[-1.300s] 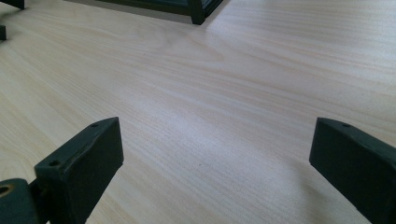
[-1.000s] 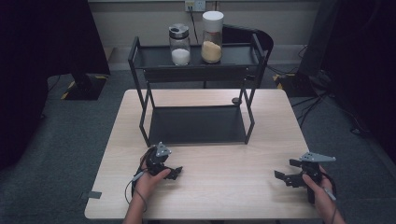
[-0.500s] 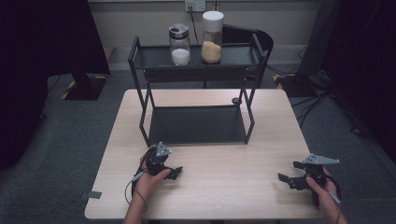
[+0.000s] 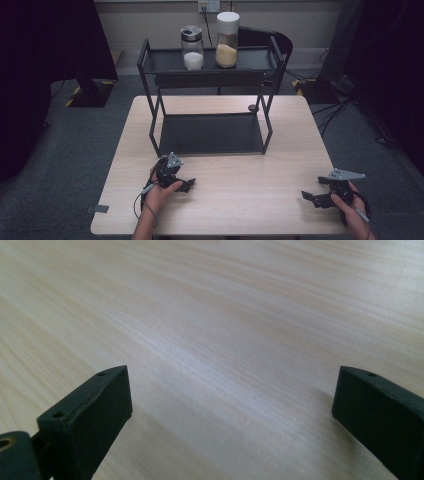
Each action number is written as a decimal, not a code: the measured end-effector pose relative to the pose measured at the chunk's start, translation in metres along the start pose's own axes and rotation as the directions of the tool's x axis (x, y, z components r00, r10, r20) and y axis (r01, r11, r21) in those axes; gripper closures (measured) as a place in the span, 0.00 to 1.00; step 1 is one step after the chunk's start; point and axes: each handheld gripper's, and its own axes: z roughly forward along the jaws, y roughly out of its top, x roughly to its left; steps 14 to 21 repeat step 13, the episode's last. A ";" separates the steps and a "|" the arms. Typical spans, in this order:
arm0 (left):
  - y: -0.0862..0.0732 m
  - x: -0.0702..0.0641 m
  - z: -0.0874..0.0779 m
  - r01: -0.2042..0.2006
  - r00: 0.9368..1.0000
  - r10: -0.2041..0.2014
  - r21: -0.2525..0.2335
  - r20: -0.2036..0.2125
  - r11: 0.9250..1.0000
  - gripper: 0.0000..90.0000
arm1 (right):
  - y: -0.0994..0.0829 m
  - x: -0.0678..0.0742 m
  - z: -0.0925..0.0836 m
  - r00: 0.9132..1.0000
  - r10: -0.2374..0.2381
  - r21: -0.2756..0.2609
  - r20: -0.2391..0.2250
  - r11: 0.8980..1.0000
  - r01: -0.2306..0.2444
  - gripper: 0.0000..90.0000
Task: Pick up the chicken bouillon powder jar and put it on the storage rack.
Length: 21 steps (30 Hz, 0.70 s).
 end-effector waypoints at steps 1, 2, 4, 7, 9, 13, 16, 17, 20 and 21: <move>0.000 0.000 0.000 0.000 1.000 0.000 0.000 0.000 1.000 0.00 | 0.000 0.000 0.000 1.000 -0.009 0.008 -0.002 1.000 0.009 0.02; 0.000 0.000 0.000 0.000 1.000 0.000 0.000 0.000 1.000 0.00 | -0.001 0.000 -0.001 1.000 -0.015 0.009 -0.003 1.000 0.015 0.02; 0.000 0.000 0.000 0.000 1.000 0.000 0.000 0.000 1.000 0.00 | -0.001 0.002 -0.002 0.999 -0.039 0.016 0.001 0.999 0.039 0.02; 0.000 0.000 0.000 0.000 1.000 0.000 0.000 0.000 1.000 0.00 | 0.000 0.007 -0.002 0.997 -0.073 0.034 0.012 0.997 0.073 0.01; 0.000 0.000 0.000 0.000 1.000 0.000 0.000 0.000 1.000 0.00 | 0.001 0.011 -0.002 0.993 -0.113 0.048 0.026 0.993 0.112 0.01; 0.003 0.000 -0.002 0.001 1.000 -0.001 0.015 0.001 1.000 0.00 | 0.006 0.013 -0.003 0.994 -0.105 0.048 0.020 0.993 0.104 0.04; 0.003 0.000 -0.002 0.001 1.000 -0.001 0.015 0.001 1.000 0.00 | 0.006 0.013 -0.003 0.994 -0.105 0.048 0.020 0.993 0.104 0.04; 0.003 0.000 -0.002 0.001 1.000 -0.001 0.015 0.001 1.000 0.00 | 0.006 0.013 -0.003 0.994 -0.105 0.048 0.020 0.993 0.104 0.04; 0.003 0.000 -0.002 0.001 1.000 -0.001 0.015 0.001 1.000 0.00 | 0.006 0.013 -0.003 0.994 -0.105 0.048 0.020 0.993 0.104 0.04; 0.003 0.000 -0.002 0.001 1.000 -0.001 0.015 0.001 1.000 0.00 | 0.006 0.013 -0.003 0.994 -0.105 0.048 0.020 0.993 0.104 0.04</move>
